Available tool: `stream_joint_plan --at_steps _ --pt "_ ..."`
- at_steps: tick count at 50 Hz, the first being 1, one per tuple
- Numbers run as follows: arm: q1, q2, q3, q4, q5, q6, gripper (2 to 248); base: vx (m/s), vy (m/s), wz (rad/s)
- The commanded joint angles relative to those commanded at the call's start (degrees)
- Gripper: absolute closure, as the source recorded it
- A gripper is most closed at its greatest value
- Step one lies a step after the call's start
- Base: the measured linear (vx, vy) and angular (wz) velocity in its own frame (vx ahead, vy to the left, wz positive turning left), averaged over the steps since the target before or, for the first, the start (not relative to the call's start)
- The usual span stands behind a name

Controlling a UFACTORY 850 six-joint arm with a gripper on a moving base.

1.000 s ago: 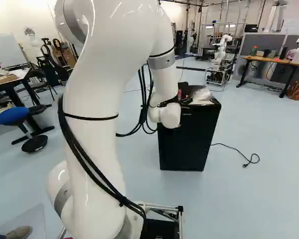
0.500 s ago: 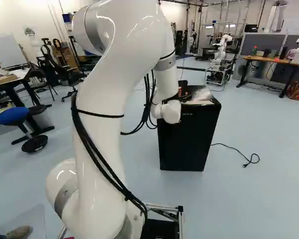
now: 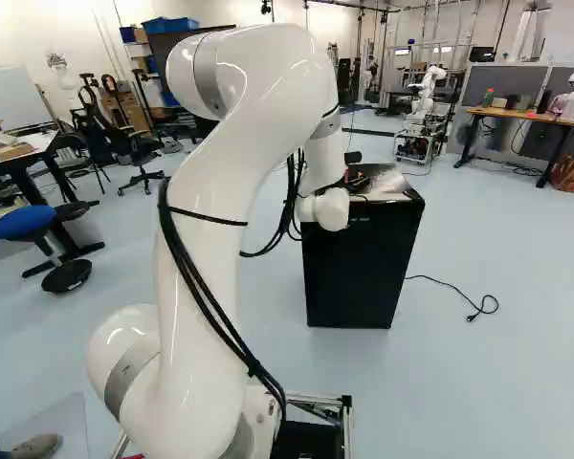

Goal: Grab a drink from the fridge

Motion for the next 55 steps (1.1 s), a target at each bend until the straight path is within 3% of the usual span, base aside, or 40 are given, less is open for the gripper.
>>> stream_joint_plan --at_steps 6,7,11,12,16,17,22,23,27,28,55 --pt "0.0 -0.1 -0.2 0.0 0.0 0.0 3 0.000 0.000 0.000" --pt "0.0 -0.1 -0.2 0.0 0.0 0.0 27 0.000 0.000 0.000" --pt "0.0 -0.2 -0.2 0.0 0.0 0.0 27 0.000 0.000 0.000" --pt "0.0 -0.2 -0.2 0.0 0.0 0.0 66 0.000 0.000 0.000" --pt "0.0 -0.2 -0.2 0.0 0.0 0.0 66 0.000 0.000 0.000" --pt "0.0 -0.2 -0.2 0.0 0.0 0.0 104 0.000 0.000 0.000" --pt "0.0 -0.2 -0.2 0.0 0.0 0.0 104 0.000 0.000 0.000" --pt "0.0 -0.2 -0.2 0.0 0.0 0.0 141 0.000 0.000 0.000" --pt "0.0 -0.2 -0.2 0.0 0.0 0.0 141 0.000 0.000 0.000" --pt "0.0 -0.2 -0.2 0.0 0.0 0.0 152 0.000 0.000 0.000" --pt "0.0 2.0 0.0 0.0 0.0 0.0 152 0.000 0.000 0.000"
